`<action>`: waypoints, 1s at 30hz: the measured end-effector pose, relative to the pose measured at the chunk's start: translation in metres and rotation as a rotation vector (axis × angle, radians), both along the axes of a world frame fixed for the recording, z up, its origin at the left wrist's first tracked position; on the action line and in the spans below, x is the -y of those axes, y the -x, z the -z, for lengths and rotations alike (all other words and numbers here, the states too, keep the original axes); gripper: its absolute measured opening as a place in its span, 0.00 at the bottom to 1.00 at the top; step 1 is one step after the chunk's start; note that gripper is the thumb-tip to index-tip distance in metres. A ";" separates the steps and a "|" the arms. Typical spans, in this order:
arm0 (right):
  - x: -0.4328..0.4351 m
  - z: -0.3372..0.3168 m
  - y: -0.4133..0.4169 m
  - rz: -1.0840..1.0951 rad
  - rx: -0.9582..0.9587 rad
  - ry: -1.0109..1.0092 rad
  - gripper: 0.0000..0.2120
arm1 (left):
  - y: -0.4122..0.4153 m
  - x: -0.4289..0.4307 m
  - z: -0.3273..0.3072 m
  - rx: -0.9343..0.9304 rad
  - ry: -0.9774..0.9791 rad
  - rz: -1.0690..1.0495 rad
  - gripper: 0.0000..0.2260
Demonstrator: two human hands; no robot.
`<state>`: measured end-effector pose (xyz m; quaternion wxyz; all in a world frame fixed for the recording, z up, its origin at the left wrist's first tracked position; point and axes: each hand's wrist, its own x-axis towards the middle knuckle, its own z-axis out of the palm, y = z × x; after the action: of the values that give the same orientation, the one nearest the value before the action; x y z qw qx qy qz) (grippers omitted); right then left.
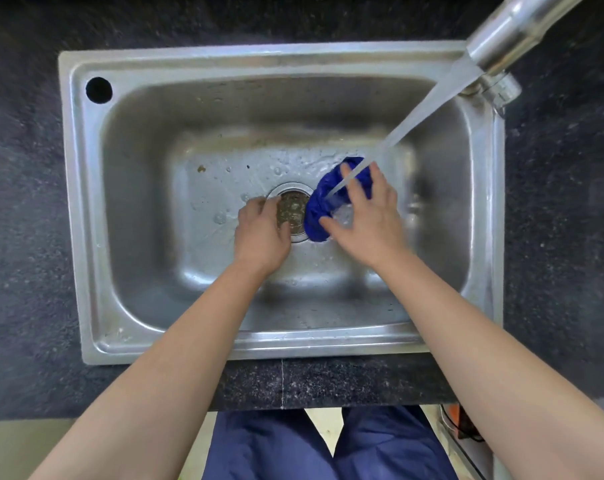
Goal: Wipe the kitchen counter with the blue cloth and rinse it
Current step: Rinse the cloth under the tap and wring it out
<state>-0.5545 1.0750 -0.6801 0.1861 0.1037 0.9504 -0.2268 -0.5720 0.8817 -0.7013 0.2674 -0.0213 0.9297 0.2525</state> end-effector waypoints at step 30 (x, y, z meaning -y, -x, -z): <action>-0.003 0.024 0.026 -0.221 0.036 0.086 0.22 | -0.017 0.043 0.017 0.082 0.105 0.212 0.30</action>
<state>-0.5803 1.0775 -0.7043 0.2313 -0.0058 0.9419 -0.2436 -0.5550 0.8390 -0.7179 0.3286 0.0528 0.9270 0.1726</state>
